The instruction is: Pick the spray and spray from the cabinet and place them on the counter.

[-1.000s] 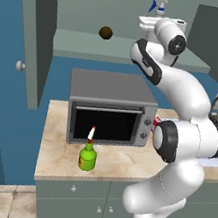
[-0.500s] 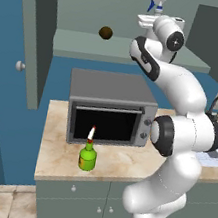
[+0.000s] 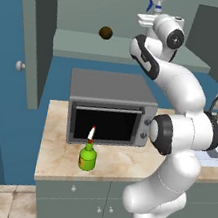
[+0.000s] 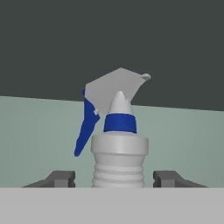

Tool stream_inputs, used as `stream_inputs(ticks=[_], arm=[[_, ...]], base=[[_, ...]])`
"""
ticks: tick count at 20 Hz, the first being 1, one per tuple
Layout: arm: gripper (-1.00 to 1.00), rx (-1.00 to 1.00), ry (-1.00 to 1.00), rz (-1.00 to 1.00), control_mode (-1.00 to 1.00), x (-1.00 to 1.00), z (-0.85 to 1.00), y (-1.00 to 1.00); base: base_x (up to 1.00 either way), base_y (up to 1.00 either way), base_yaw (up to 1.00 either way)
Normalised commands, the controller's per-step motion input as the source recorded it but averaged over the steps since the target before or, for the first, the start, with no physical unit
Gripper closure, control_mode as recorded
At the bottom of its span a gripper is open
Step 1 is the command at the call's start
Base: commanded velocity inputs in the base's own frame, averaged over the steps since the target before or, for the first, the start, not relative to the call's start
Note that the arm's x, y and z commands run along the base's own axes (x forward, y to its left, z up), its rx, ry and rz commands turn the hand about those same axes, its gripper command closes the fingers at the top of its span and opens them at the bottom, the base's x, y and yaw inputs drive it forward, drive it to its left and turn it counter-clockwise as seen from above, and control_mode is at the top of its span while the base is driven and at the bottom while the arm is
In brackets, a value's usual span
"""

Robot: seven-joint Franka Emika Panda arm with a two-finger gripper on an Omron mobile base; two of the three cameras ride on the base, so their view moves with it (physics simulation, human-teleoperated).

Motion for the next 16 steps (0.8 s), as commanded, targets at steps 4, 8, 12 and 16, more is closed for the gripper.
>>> stream_inputs(ticks=[4,8,12,16], arm=[[1.0,0.0,0.01,0.0,-1.0,-0.01,0.0,-0.02],[1.0,0.0,0.03,0.0,-1.0,-0.07,0.0,-0.02],[1.0,0.0,0.05,-0.01,-1.0,-0.15,0.0,-0.08],[1.0,0.0,0.05,-0.01,-1.0,-0.22,0.0,-0.1]], base=[[0.0,0.0,0.0],[0.0,0.0,0.0],[0.0,0.0,0.0],[0.0,0.0,0.0]])
